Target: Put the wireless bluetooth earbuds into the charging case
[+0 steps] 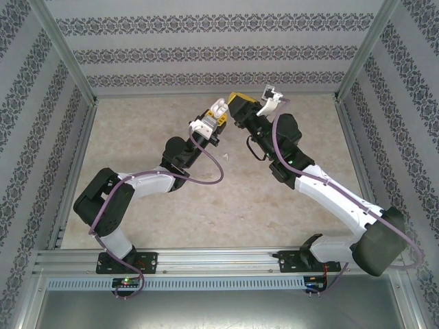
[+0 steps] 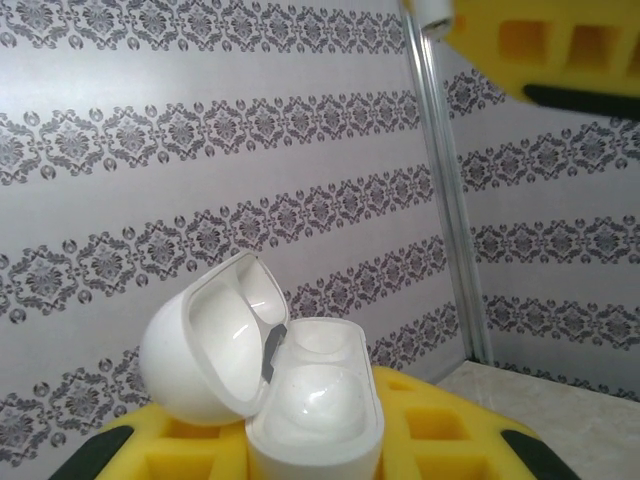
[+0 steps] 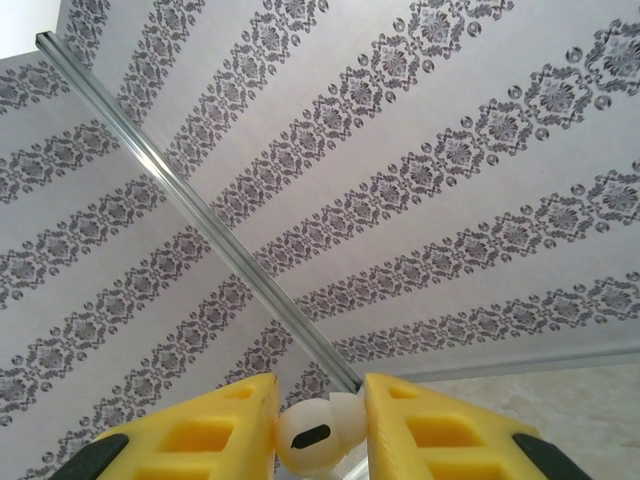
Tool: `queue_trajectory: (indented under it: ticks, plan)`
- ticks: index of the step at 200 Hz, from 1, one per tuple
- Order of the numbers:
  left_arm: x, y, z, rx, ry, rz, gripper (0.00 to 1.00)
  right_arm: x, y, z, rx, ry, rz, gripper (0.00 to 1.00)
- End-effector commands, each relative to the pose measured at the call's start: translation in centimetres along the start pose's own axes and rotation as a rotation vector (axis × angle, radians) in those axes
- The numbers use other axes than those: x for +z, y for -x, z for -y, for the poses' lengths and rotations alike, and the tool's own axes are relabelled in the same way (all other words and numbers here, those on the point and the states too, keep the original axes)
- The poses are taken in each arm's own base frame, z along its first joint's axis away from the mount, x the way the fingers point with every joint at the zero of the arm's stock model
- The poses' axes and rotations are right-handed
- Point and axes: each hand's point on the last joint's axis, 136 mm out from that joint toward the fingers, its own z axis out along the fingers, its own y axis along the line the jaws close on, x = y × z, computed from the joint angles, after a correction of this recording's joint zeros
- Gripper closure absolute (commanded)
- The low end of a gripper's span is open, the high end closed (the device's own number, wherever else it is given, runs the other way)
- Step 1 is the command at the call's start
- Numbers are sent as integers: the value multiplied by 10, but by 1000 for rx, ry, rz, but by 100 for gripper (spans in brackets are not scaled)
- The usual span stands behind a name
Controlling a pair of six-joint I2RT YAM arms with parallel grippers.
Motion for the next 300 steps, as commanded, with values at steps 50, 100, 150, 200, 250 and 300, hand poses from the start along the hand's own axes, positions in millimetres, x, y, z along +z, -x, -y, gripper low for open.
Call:
queue_trajectory:
  ticks: [50, 100, 150, 200, 250, 300]
  plan:
    - [0, 53, 13, -97, -108, 129, 100, 6, -17, -11, 82, 85, -33, 73]
    - [2, 54, 14, -102, -117, 123, 100, 3, -28, -7, 112, 93, -64, 73]
    - [4, 53, 15, -105, -124, 114, 100, 2, -38, -4, 119, 90, -88, 73]
    - [4, 53, 15, -103, -125, 110, 100, 3, -49, -1, 117, 85, -113, 73]
    - [3, 56, 14, -97, -127, 109, 100, 3, -56, 8, 96, 48, -124, 73]
    - [3, 61, 13, -91, -125, 115, 100, 2, -66, 12, 38, 5, -166, 73]
